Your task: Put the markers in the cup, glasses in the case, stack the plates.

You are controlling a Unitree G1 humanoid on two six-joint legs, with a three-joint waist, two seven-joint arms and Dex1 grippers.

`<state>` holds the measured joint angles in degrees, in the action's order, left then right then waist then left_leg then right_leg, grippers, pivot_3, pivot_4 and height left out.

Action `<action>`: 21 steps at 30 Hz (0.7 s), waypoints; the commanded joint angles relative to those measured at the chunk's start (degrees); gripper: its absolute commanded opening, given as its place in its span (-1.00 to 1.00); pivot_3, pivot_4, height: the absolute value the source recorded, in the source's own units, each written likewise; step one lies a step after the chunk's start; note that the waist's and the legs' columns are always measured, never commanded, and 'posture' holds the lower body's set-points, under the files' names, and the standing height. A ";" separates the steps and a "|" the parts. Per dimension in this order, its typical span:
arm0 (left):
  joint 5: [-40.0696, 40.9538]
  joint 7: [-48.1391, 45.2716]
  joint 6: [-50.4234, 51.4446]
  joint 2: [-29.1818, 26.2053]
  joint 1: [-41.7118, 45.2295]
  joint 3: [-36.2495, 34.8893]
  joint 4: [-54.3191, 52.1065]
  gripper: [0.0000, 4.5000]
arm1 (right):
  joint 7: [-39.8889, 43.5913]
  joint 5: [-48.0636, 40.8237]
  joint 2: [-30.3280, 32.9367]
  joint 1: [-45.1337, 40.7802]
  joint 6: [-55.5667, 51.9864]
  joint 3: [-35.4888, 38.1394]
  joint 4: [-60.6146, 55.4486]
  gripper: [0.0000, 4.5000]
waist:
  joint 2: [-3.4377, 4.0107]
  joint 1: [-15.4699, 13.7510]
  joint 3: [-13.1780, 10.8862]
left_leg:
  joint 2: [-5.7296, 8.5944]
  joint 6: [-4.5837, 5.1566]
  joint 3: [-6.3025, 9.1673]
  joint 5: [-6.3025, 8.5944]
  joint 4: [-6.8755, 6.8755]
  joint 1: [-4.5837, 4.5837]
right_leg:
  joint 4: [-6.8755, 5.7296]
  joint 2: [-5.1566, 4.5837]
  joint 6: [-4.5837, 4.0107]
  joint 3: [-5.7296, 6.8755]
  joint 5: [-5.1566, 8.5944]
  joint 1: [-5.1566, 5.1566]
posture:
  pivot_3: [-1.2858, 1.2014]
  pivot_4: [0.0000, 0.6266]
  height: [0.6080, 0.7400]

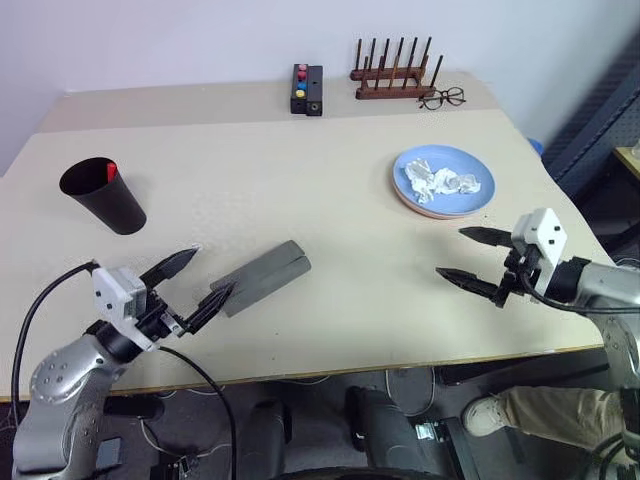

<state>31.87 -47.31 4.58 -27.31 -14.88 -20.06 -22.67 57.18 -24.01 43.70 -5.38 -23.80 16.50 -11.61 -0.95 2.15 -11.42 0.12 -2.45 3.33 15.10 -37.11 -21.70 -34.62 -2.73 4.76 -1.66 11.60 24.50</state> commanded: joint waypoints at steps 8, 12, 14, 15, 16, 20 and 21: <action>1.58 -1.36 -5.33 0.06 -8.20 -4.04 -2.72 1.00 | 0.29 -4.16 0.14 6.99 3.51 8.07 1.97 0.97 | 0.01 -0.14 0.02 | 0.02 0.05 0.01 0.02 -0.02 -0.58 | 0.43 -0.06 0.01 0.05 -0.03 0.20 | 0.03 -0.52 1.00; 2.14 -1.92 -4.94 -0.48 -9.36 -4.25 -3.07 1.00 | 1.29 -4.03 0.41 8.31 5.30 8.36 3.55 0.97 | 0.02 -0.14 0.02 | 0.02 0.12 0.02 0.07 -0.01 -0.57 | 0.39 -0.02 0.01 0.06 -0.03 0.21 | 0.03 -0.52 1.00; 2.31 -2.10 -4.62 -0.72 -9.51 -3.97 -3.35 1.00 | 1.30 -3.83 0.23 8.63 6.10 8.19 4.08 0.97 | 0.02 -0.12 0.02 | 0.00 0.12 0.03 0.07 -0.02 -0.56 | 0.40 0.02 0.01 0.07 -0.03 0.21 | 0.03 -0.52 1.00; 2.34 -2.01 -4.33 -0.88 -9.34 -3.79 -3.58 1.00 | 1.28 -3.74 0.27 8.63 6.45 8.19 4.50 0.97 | 0.02 -0.11 0.02 | 0.00 0.12 0.02 0.07 -0.04 -0.55 | 0.40 0.02 0.01 0.07 -0.03 0.21 | 0.03 -0.52 1.00; 2.40 -1.84 -3.97 -1.01 -9.08 -3.61 -3.82 1.00 | 1.30 -3.66 0.40 8.55 6.81 8.22 5.07 0.97 | 0.01 -0.09 0.02 | 0.00 0.12 0.02 0.07 -0.06 -0.55 | 0.41 0.02 0.01 0.06 -0.03 0.21 | 0.03 -0.52 1.00; 2.61 -1.13 -2.41 -1.88 -7.58 -2.88 -4.65 1.00 | 2.00 -3.74 1.65 7.74 7.40 8.27 6.80 0.97 | 0.02 -0.09 0.03 | -0.01 0.12 -0.01 0.07 -0.14 -0.57 | 0.43 0.00 0.01 0.06 -0.03 0.19 | 0.03 -0.52 1.00; 3.02 -0.71 -1.65 -2.14 -7.21 -2.76 -5.40 1.00 | 2.47 -3.94 2.26 7.44 7.24 8.26 6.77 0.97 | 0.02 -0.09 0.03 | -0.01 0.12 -0.02 0.07 -0.14 -0.57 | 0.42 -0.01 0.01 0.06 -0.03 0.19 | 0.03 -0.52 1.00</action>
<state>33.35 -48.46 2.28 -28.83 -22.36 -22.93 -25.41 58.94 -27.24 44.21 3.00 -17.52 23.08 -4.12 -0.93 2.06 -11.39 0.11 -2.33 3.32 15.16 -37.26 -22.27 -34.19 -2.73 4.77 -1.61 11.58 24.69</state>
